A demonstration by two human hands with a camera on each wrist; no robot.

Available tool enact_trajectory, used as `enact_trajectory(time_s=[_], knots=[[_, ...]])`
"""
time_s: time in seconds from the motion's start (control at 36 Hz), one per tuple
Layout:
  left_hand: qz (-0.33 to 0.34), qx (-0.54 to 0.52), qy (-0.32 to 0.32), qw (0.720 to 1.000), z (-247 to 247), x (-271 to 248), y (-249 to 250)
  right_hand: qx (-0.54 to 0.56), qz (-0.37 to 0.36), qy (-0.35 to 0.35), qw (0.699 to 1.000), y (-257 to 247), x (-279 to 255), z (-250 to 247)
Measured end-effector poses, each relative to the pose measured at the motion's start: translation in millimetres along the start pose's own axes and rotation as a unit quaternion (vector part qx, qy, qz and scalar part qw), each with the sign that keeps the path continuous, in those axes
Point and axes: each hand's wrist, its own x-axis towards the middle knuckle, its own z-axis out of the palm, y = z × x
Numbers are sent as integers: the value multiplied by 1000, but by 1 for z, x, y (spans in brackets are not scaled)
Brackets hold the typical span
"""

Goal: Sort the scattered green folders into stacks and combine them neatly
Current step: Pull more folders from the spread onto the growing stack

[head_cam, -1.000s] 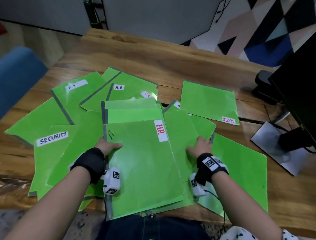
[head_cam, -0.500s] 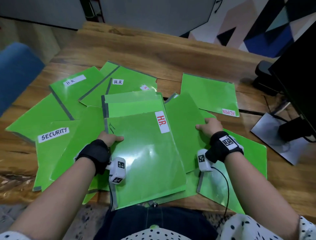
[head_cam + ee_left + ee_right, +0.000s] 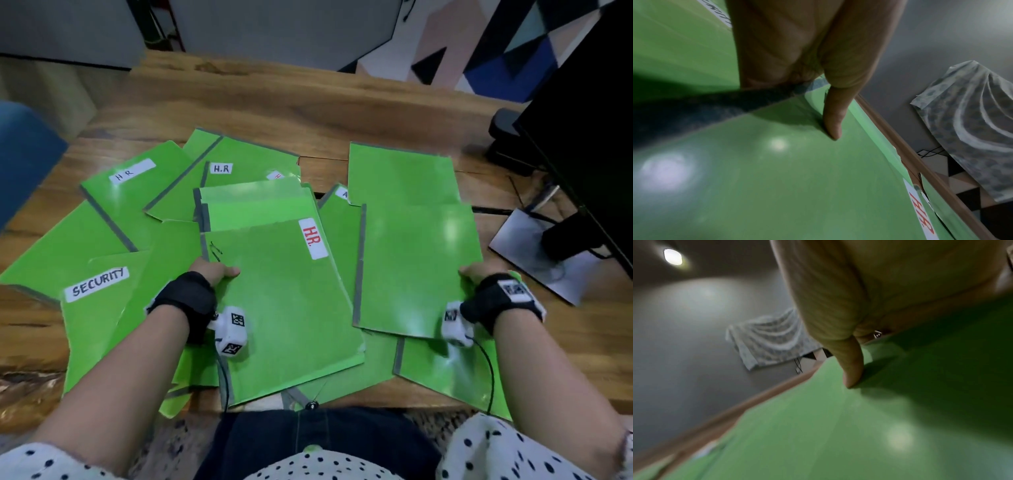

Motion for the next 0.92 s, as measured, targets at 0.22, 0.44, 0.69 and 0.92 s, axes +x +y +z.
enact_trajectory(time_s=[0.22, 0.44, 0.69, 0.92], knots=[[10, -15, -2, 1000, 1, 1, -4, -49, 89, 30, 994, 79, 15, 36], [23, 7, 0, 1000, 1, 1, -3, 114, 122, 22, 986, 71, 20, 37], [24, 19, -2, 1000, 0, 2, -3, 91, 133, 36, 986, 70, 6, 28], [26, 14, -4, 1000, 0, 4, -5, -11, 140, 43, 989, 119, 44, 19]])
